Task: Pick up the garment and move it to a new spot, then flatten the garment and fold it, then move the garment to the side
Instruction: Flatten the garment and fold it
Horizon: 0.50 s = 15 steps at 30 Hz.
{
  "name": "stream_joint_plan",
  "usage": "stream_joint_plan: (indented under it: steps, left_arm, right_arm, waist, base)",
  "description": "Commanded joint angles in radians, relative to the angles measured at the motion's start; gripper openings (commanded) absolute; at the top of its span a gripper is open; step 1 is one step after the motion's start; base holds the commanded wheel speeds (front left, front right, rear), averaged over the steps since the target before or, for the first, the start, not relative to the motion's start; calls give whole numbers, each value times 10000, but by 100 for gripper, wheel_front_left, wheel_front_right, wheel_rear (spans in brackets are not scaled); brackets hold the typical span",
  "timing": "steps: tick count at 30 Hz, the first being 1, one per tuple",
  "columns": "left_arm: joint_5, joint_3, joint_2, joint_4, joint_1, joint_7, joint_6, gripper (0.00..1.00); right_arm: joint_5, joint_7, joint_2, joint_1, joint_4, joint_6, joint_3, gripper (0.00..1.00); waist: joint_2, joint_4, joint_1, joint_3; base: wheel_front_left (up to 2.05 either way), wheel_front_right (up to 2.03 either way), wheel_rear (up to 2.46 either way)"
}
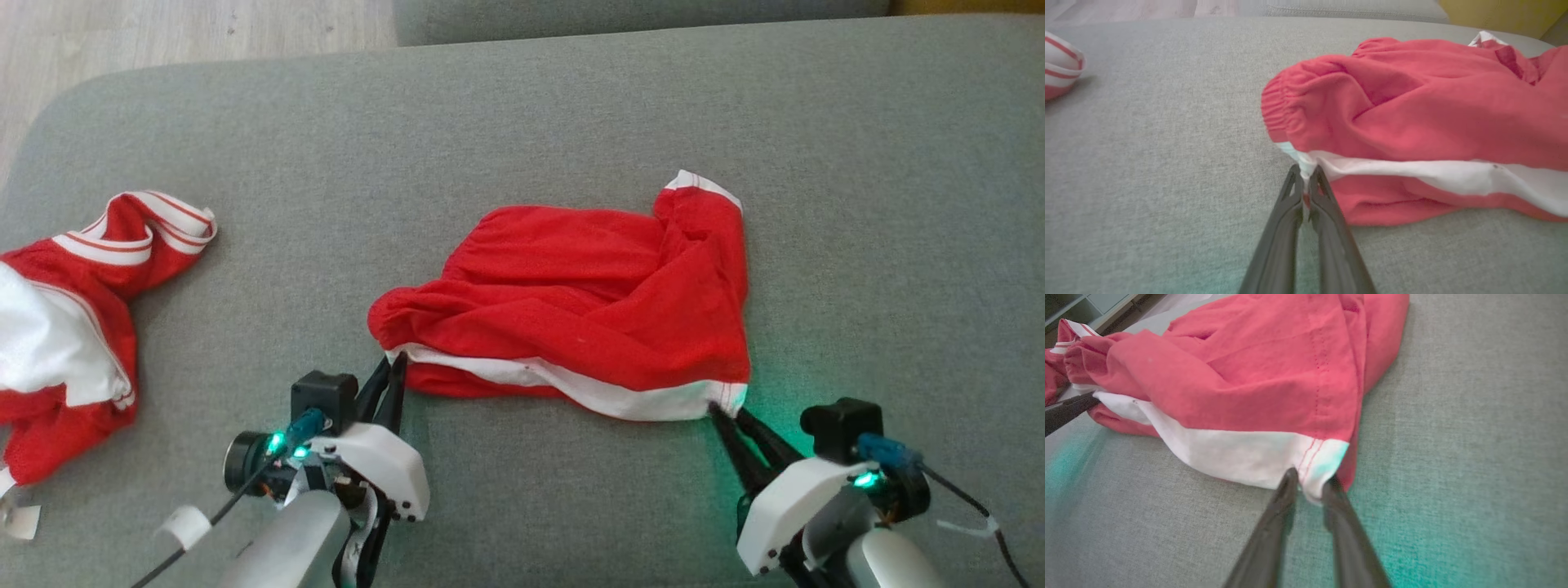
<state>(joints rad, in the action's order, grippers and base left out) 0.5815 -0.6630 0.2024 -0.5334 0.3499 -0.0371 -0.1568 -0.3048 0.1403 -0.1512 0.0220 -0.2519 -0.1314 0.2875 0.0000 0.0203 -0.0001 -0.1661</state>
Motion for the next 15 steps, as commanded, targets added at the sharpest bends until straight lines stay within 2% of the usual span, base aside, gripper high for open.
stream_joint_plan:
  steps: [1, 7, 15]
  left_arm:
    - [110, 300, 95, 328, 261, -187, 28, 0]
    - [-194, 431, 409, 1437, 162, -668, -469, 0]
    - [-909, 536, 1249, 4397, 59, -596, -1280, 0]
  right_arm:
    - [-103, -105, -81, 373, 218, 7, 204, 0]
    - [-330, -332, -310, 410, 954, 7, 59, 0]
    - [188, -288, -770, 388, 3010, 7, -514, 0]
  waist:
    - [0, -28, 1, -5]
    - [0, -81, 1, -40]
    - [0, -69, 1, 128]
  base:
    - [0, 0, 0]
    - [0, 0, 0]
    - [0, 0, 0]
